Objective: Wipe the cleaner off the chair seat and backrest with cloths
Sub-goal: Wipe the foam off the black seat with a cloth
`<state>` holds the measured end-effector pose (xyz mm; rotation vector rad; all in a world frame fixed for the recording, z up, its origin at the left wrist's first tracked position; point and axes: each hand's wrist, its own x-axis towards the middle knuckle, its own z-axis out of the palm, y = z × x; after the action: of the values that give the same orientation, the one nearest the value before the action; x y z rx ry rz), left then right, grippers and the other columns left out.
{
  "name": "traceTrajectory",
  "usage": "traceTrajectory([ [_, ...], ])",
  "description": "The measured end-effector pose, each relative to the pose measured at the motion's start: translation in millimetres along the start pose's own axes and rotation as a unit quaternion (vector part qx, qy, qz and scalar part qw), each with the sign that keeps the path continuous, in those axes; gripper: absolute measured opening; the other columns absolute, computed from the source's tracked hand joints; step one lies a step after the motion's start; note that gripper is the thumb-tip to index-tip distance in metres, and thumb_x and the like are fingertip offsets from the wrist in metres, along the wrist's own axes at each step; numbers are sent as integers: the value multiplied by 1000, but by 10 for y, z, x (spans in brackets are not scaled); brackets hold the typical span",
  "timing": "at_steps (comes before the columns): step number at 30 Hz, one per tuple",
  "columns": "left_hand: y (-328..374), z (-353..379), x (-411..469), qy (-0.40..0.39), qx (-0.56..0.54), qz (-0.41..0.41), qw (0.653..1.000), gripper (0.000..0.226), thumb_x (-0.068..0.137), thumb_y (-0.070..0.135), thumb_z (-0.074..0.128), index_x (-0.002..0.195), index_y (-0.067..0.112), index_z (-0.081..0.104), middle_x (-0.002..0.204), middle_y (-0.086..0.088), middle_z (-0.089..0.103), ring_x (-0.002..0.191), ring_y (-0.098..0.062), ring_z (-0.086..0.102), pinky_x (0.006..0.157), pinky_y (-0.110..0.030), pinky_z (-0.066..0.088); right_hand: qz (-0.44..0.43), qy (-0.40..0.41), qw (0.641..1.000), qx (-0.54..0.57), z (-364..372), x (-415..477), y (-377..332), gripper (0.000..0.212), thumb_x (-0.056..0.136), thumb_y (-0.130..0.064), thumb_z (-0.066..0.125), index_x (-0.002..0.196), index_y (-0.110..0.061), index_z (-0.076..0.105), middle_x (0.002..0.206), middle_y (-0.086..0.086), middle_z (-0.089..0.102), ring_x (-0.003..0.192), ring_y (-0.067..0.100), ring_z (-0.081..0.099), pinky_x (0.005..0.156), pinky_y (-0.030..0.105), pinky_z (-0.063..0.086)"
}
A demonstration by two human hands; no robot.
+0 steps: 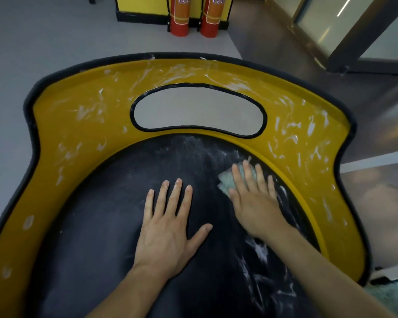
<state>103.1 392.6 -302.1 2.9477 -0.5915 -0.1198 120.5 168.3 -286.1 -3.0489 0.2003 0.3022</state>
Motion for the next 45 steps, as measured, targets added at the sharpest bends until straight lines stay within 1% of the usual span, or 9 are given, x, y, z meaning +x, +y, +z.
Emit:
traceTrajectory([
  [4, 11, -6, -9, 2, 2, -2, 1000, 87, 96, 77, 18, 161, 19, 20, 168, -6, 14, 156, -28, 3, 124, -55, 11, 20, -12, 999, 25, -153, 707, -79, 59, 107, -45, 9, 160, -27, -9, 168, -2, -14, 155, 24, -12, 124, 50, -7],
  [8, 9, -6, -21, -2, 6, -2, 1000, 87, 96, 77, 19, 161, 20, 19, 168, -5, 12, 156, -27, 2, 124, -54, 10, 3, 9, 999, 30, -122, 502, -49, 59, 107, -44, 12, 162, -24, -3, 170, -1, -4, 155, 24, -3, 125, 46, 2],
  [16, 14, -5, -20, -3, -3, -2, 1000, 87, 96, 77, 21, 160, 18, 25, 167, -7, 18, 156, -29, 7, 123, -56, 14, -13, -5, 1000, 0, 95, -590, 27, 66, 99, -50, -3, 160, -26, -10, 168, -3, -15, 153, 22, -20, 124, 48, -8],
  [21, 17, -2, -15, 1, -4, -4, 1000, 87, 96, 77, 18, 160, 19, 22, 168, -6, 15, 156, -28, 3, 123, -56, 12, 13, 6, 1000, 7, 1, 273, -183, 61, 105, -45, 2, 160, -24, -13, 167, 0, -20, 152, 26, -22, 123, 51, -12],
  [26, 10, -1, -14, 2, -8, -3, 1000, 86, 96, 76, 20, 160, 19, 22, 168, -5, 15, 156, -27, 3, 124, -55, 12, 24, 10, 999, 34, -105, 772, -413, 60, 107, -43, 10, 161, -21, -6, 169, 2, -11, 154, 27, -14, 124, 51, -8],
  [32, -3, 3, -19, -5, -6, 0, 1000, 87, 96, 77, 18, 160, 18, 22, 168, -6, 16, 156, -29, 5, 123, -56, 12, -22, 27, 999, 31, 74, -252, -256, 63, 102, -44, 3, 161, -24, -7, 168, -2, -11, 154, 20, -15, 125, 46, -4],
  [36, -3, 10, -20, -5, -10, 0, 1000, 89, 96, 78, 16, 160, 17, 24, 167, -7, 18, 156, -29, 7, 123, -57, 15, -25, 17, 1000, 6, 224, -779, -226, 64, 102, -48, 6, 162, -24, 4, 169, -2, 1, 155, 23, -5, 123, 48, 2],
  [40, -4, 21, -10, -6, -18, -6, 1000, 89, 95, 79, 17, 159, 18, 24, 167, -7, 19, 156, -29, 8, 122, -57, 18, -12, 12, 1000, 1, 135, -322, -319, 64, 99, -48, -5, 158, -27, -16, 166, -3, -20, 152, 23, -24, 123, 51, -10],
  [45, 5, 9, -4, -5, -13, -8, 1000, 90, 94, 80, 13, 161, 20, 16, 168, -3, 8, 156, -26, -3, 124, -56, 8, 9, -11, 999, 32, -137, 723, -568, 60, 107, -42, 9, 160, -23, -11, 167, 0, -19, 152, 26, -22, 122, 53, -13],
])
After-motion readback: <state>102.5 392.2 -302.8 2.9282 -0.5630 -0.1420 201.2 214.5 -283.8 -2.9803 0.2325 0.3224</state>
